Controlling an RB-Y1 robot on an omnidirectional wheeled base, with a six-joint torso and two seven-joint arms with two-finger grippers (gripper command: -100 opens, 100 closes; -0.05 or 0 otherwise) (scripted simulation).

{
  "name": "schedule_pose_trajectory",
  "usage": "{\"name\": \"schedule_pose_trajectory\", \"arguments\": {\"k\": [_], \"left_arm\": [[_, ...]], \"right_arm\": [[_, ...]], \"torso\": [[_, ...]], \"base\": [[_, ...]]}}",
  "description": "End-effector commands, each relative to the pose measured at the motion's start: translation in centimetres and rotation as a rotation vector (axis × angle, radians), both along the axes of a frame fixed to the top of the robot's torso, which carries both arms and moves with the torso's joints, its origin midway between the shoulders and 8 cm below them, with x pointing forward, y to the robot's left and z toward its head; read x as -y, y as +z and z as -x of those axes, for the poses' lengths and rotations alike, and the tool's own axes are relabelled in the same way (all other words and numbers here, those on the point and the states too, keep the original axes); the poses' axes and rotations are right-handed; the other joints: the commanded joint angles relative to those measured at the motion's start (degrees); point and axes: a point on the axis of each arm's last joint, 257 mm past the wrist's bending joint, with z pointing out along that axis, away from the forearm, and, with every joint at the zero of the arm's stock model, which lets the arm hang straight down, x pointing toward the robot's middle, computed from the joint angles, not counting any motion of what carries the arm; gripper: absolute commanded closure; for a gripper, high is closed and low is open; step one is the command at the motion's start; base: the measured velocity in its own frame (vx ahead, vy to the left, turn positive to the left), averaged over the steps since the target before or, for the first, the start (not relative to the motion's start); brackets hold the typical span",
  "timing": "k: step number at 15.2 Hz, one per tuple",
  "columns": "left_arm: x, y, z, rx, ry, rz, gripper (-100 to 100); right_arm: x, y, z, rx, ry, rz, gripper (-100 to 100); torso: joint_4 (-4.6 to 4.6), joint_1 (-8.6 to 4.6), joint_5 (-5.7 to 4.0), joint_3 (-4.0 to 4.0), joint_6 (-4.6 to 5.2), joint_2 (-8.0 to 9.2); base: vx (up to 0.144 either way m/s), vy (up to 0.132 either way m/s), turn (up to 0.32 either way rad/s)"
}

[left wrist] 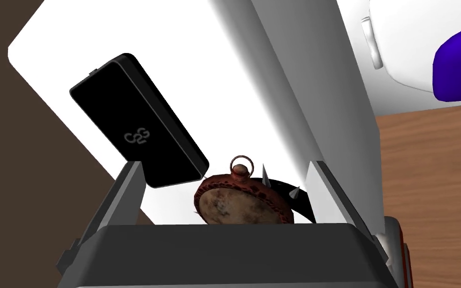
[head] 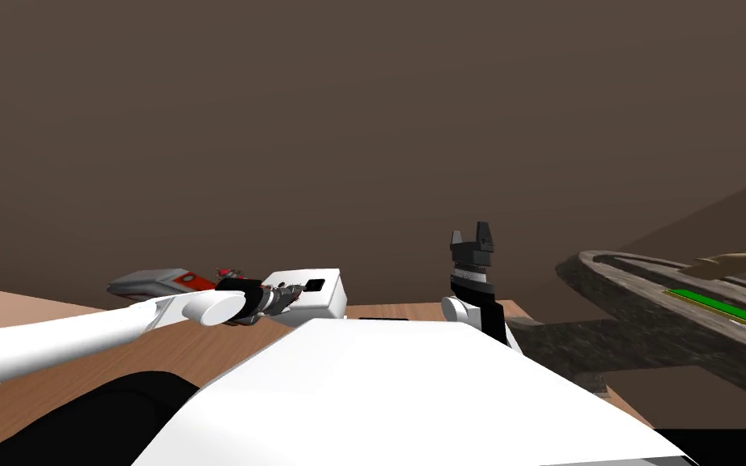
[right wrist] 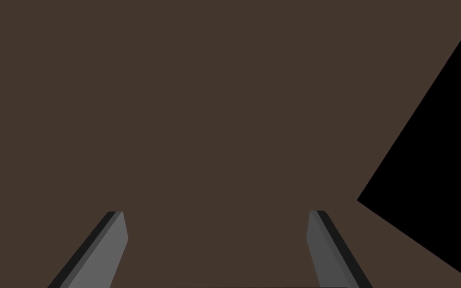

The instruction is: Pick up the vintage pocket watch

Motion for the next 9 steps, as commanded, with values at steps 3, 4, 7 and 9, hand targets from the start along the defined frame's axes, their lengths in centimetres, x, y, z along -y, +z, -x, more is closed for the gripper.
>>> {"name": "schedule_pose_trajectory", "arguments": {"k": [3,4,7,9], "left_arm": [[-0.6,0.0,0.7,-0.049,-0.007,-0.024,-100],[-1.2,0.0,1.4,-0.100,-0.006,-0.043,-100],[-1.7,0.0,2.1,-0.143,-0.005,-0.060,-100],[-1.7,0.0,2.2,-0.146,-0.005,-0.060,-100]], "right_arm": [[0.0,0.0,0.0,0.000,0.000,0.000,0],[0.0,0.0,0.0,0.000,0.000,0.000,0],[0.0,0.0,0.0,0.000,0.000,0.000,0],[0.0,0.0,0.0,0.000,0.000,0.000,0]], "torso": [[0.01,0.00,0.01,0.01,-0.05,0.01],[0.01,-0.01,0.01,0.02,-0.06,0.03],[0.00,-0.03,-0.01,0.00,0.00,0.00],[0.01,0.00,0.02,0.02,-0.05,0.02]], "base": [[0.005,0.018,-0.046],[0.004,0.008,-0.100],[0.003,0.020,-0.120],[0.005,0.013,-0.022]]}}
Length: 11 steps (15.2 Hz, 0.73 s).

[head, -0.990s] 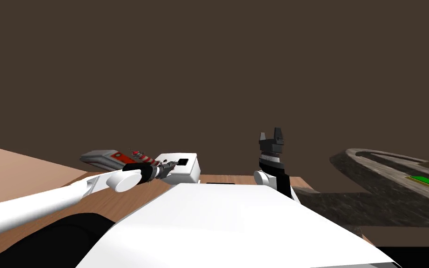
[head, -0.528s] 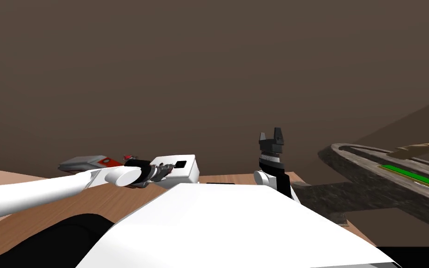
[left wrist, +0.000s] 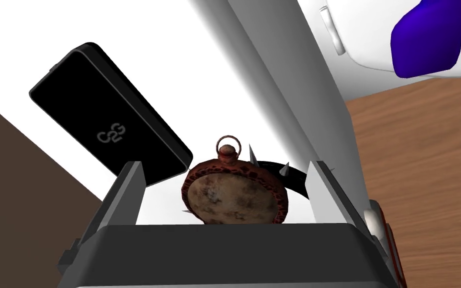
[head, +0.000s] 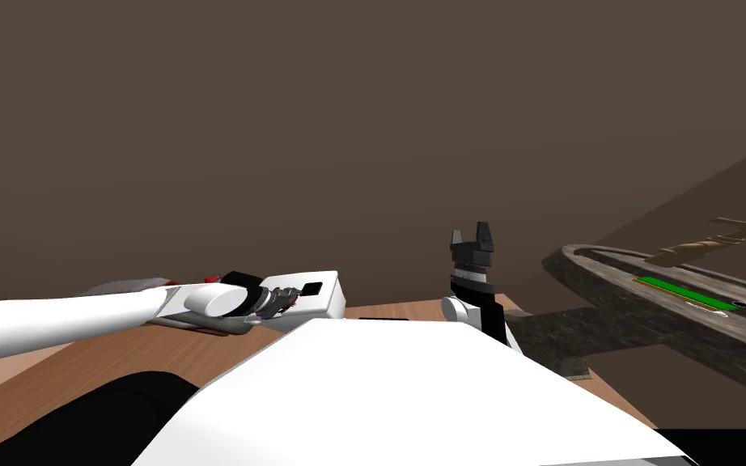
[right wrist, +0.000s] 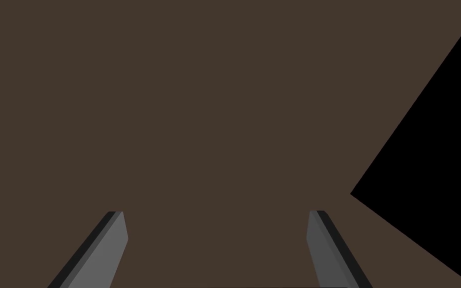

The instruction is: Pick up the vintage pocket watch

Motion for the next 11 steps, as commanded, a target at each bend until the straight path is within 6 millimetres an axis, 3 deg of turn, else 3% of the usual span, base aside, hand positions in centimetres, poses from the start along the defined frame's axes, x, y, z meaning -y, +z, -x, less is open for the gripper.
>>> {"name": "schedule_pose_trajectory", "arguments": {"k": [1,11], "left_arm": [[-0.5,0.1,0.8,-0.049,0.003,-0.017,-100],[-2.0,0.7,2.9,-0.193,0.010,-0.074,-100]], "right_arm": [[0.0,0.0,0.0,0.000,0.000,0.000,0],[0.0,0.0,0.0,0.000,0.000,0.000,0]], "torso": [[0.00,0.00,0.00,0.00,0.00,0.00],[-0.01,0.00,-0.01,-0.01,0.03,-0.02]], "base": [[0.004,0.006,-0.074],[0.003,0.015,-0.087]]}}
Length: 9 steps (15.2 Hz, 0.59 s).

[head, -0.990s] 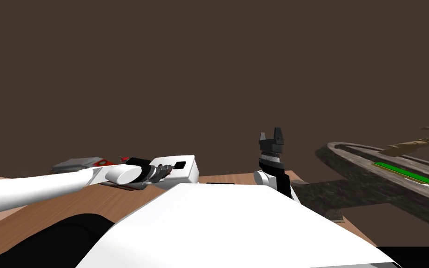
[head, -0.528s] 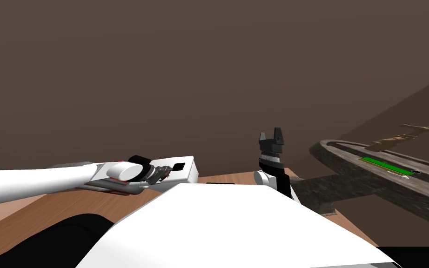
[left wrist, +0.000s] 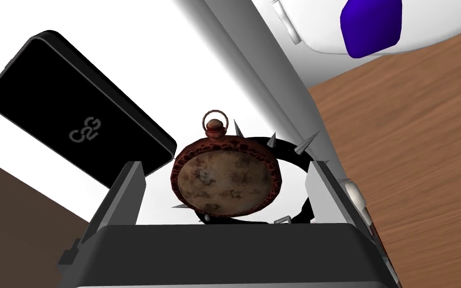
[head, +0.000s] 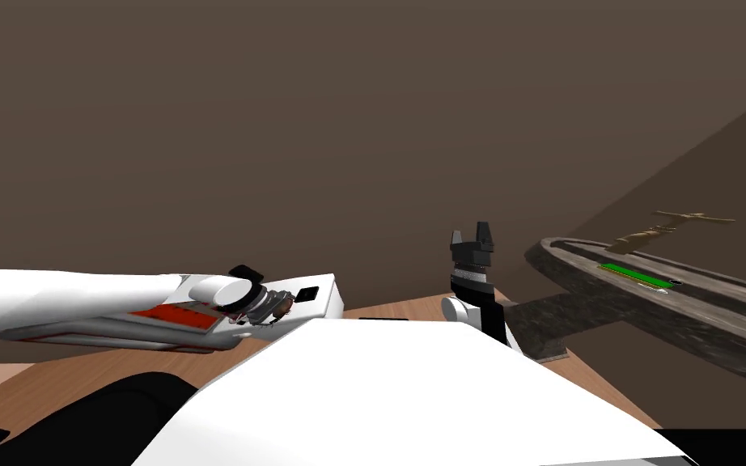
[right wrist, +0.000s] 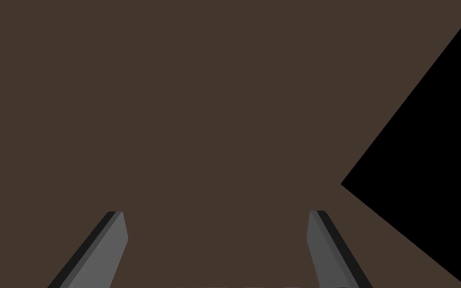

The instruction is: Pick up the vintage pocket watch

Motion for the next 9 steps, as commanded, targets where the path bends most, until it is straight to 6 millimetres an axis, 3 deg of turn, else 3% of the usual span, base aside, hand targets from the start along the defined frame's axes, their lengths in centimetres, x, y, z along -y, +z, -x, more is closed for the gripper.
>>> {"name": "schedule_pose_trajectory", "arguments": {"k": [1,6,8,9], "left_arm": [[0.0,0.0,0.0,0.000,0.000,0.000,-100],[-1.8,-1.9,3.1,-0.001,0.031,-0.001,-100],[-2.1,-2.4,3.9,-0.001,0.039,-0.001,-100],[-1.9,-2.1,3.4,-0.003,0.033,-0.001,-100]], "right_arm": [[0.0,0.0,0.0,0.000,0.000,0.000,0],[0.0,0.0,0.0,0.000,0.000,0.000,0],[0.0,0.0,0.0,0.000,0.000,0.000,0],[0.0,0.0,0.0,0.000,0.000,0.000,0]], "torso": [[0.00,0.00,0.00,0.00,0.00,0.00],[-0.02,-0.16,-0.02,-0.04,-0.02,-0.08],[-0.02,-0.15,-0.02,-0.06,-0.01,-0.10],[-0.02,-0.14,-0.02,-0.06,-0.02,-0.10]], "base": [[0.003,0.010,-0.029],[0.034,-0.026,-0.083],[0.041,-0.021,-0.082],[0.022,-0.008,-0.019]]}}
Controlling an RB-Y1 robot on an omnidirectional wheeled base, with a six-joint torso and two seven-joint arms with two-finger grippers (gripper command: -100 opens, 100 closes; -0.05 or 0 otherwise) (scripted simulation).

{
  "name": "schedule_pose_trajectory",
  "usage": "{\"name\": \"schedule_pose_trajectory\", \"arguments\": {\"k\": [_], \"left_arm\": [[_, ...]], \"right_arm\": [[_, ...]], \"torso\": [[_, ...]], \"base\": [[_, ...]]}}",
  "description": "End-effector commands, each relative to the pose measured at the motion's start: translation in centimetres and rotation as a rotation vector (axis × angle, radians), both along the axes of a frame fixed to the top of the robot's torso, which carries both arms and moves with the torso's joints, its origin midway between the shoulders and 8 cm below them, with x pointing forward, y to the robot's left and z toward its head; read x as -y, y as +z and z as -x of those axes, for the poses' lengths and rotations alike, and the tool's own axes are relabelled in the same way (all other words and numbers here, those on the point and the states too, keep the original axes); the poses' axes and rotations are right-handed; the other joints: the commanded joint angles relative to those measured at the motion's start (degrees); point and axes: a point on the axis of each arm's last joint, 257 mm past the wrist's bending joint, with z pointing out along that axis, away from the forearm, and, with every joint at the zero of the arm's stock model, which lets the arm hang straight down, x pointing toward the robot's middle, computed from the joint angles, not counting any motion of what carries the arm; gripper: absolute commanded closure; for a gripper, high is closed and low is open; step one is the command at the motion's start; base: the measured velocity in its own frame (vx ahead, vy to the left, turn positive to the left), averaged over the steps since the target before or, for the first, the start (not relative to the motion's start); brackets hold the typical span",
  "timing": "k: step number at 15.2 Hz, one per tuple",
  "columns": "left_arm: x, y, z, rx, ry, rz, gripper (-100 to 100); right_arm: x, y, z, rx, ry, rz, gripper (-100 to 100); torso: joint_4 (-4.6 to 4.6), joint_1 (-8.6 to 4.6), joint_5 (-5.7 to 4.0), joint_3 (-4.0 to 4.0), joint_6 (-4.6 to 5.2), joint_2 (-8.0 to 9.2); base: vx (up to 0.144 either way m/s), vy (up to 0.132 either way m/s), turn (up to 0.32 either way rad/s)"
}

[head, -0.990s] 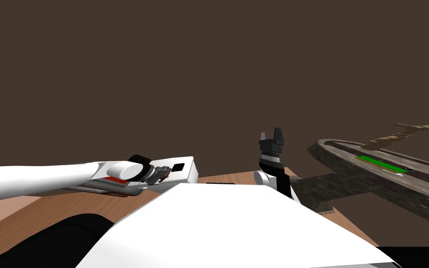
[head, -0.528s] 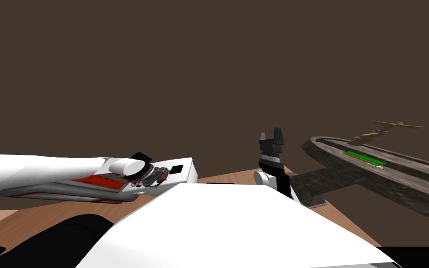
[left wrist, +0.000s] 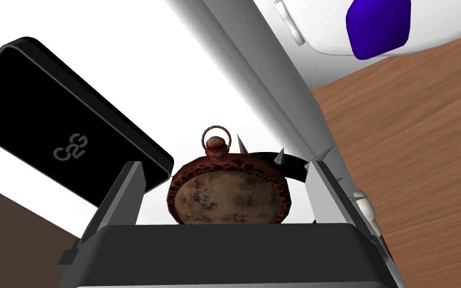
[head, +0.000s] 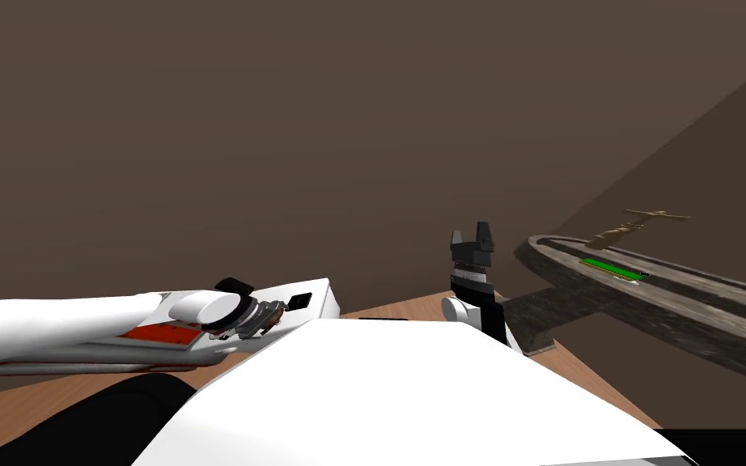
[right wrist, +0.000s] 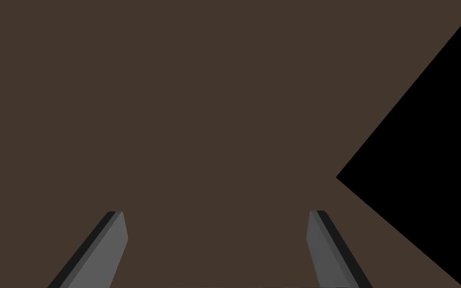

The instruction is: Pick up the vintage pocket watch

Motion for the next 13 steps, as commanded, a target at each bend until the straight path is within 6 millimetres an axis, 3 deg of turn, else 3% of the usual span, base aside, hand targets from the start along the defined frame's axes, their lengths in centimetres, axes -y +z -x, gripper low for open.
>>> {"name": "schedule_pose_trajectory", "arguments": {"k": [1,5,6,10,13], "left_arm": [[0.0,0.0,0.0,0.000,0.000,0.000,100],[0.0,0.0,0.0,0.000,-0.001,0.000,100],[0.6,0.7,-1.2,0.000,-0.011,0.000,100],[1.4,1.7,-2.7,-0.001,-0.027,0.000,100],[1.5,1.9,-3.0,-0.002,-0.030,0.000,100]], "right_arm": [[0.0,0.0,0.0,0.000,0.000,0.000,0],[0.0,0.0,0.0,0.000,0.000,0.000,0],[0.0,0.0,0.0,0.000,0.000,0.000,0],[0.0,0.0,0.0,0.000,0.000,0.000,0],[0.0,0.0,0.0,0.000,0.000,0.000,0]], "torso": [[0.00,0.00,0.00,0.00,0.00,0.00],[0.01,0.07,0.03,0.03,0.00,0.05],[0.01,0.07,0.04,0.03,0.01,0.06],[0.04,0.17,0.04,0.12,-0.01,0.22],[0.05,0.13,0.03,0.13,0.00,0.23]], "base": [[0.008,-0.003,0.003],[0.000,0.000,0.000],[-0.023,0.014,0.107],[-0.042,0.029,0.087],[-0.028,0.016,0.043]]}}
